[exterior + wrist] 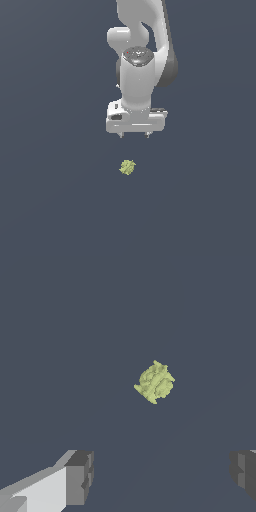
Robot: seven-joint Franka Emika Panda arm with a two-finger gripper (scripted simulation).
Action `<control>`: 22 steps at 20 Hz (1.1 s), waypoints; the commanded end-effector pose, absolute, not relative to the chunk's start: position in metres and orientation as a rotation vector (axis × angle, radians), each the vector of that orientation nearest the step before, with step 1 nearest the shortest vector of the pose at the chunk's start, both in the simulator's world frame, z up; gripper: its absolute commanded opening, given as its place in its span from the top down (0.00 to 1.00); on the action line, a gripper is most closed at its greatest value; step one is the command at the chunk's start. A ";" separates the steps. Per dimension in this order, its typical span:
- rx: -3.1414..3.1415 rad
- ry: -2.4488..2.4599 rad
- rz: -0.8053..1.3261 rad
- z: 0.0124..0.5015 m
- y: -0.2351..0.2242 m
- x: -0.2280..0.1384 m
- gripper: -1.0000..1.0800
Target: Pick up the object and move it to a goal position.
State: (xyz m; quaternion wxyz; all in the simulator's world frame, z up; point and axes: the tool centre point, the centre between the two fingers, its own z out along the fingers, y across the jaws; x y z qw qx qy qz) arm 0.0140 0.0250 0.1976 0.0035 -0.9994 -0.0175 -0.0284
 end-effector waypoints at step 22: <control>-3.116 -0.045 -0.086 0.189 0.059 0.017 0.04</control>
